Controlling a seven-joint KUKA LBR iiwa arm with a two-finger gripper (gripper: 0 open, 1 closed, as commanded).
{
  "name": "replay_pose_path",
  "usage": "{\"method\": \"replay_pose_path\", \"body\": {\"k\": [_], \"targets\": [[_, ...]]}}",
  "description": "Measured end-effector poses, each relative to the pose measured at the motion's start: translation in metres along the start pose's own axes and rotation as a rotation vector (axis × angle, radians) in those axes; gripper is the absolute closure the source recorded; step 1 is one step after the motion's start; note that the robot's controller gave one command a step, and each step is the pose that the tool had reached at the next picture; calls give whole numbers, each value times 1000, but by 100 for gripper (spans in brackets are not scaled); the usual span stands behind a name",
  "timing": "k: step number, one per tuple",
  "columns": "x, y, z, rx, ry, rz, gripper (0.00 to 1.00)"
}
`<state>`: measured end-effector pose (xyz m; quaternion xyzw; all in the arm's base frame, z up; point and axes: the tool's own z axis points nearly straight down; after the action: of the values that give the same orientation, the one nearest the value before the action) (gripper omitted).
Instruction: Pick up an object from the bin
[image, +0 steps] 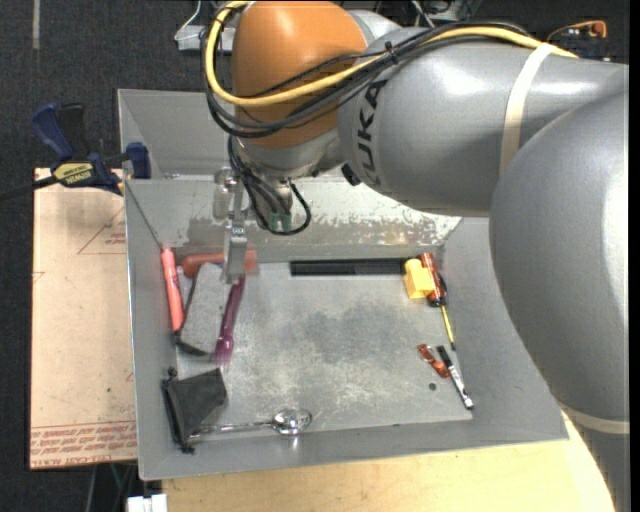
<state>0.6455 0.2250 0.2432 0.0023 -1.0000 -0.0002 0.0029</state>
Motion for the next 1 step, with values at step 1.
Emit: {"method": "replay_pose_path", "body": {"k": [1], "targets": [[-1, -2, -6, -1, -8, 4, 0]]}}
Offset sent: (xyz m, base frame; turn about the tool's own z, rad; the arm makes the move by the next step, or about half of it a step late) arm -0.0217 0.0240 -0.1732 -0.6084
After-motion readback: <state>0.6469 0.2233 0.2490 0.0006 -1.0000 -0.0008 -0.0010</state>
